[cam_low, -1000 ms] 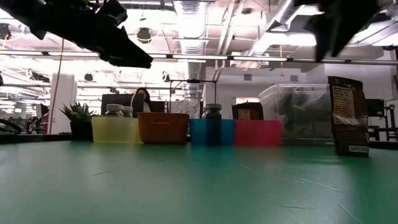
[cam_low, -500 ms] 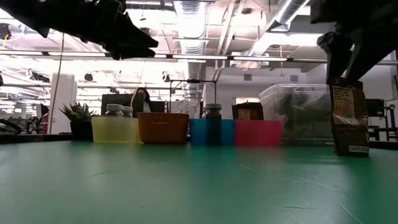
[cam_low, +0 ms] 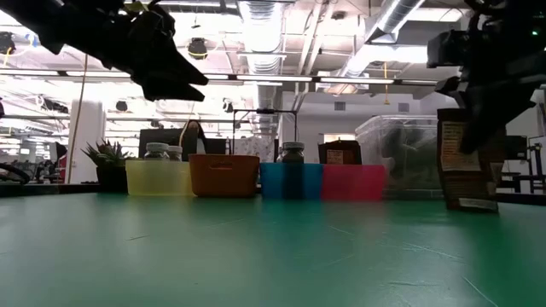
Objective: Sort spices by type
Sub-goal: Put the right brown seasoning into the red bin
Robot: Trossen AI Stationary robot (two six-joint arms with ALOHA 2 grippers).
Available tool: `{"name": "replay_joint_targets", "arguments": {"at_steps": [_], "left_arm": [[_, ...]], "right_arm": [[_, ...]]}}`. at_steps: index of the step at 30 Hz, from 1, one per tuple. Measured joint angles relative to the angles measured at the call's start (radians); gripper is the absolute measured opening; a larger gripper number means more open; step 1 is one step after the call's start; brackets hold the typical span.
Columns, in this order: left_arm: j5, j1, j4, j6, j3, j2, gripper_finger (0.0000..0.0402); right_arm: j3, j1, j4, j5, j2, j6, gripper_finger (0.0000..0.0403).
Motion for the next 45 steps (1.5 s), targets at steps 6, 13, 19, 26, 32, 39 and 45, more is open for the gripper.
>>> {"name": "replay_joint_targets", "arguments": {"at_steps": [6,13,19,26,32,39,45], "left_arm": [[-0.001,0.0,-0.212,-0.019,0.131,0.0,0.0288],[-0.053,0.001,-0.182,0.031,0.16,0.0,0.0288],[0.007,0.002,-0.144,0.05,0.147,0.004,0.0288],[0.022,0.041,-0.254,0.104,0.225,0.003,0.0288],[0.059,0.092,-0.426,0.101,0.298,0.003,0.0288],[0.09,0.102,-0.642,0.099,0.397,0.004,0.0288],[0.107,0.102,-0.751,0.095,0.448,0.003,0.0288]], "right_arm": [[0.033,-0.008,-0.008,-0.004,-0.037,-0.035,0.0024],[0.211,-0.18,-0.011,-0.008,-0.016,-0.294,0.0013],[0.337,-0.444,0.051,-0.032,0.0,-0.645,0.0021],[0.358,-0.788,0.179,-0.273,0.056,-0.818,0.0019],[0.357,-0.873,0.225,-0.323,0.182,-0.884,0.0019],[0.364,-0.908,0.309,-0.322,0.32,-0.912,0.002],[0.414,-0.933,0.304,-0.297,0.423,-0.915,0.004]]}}
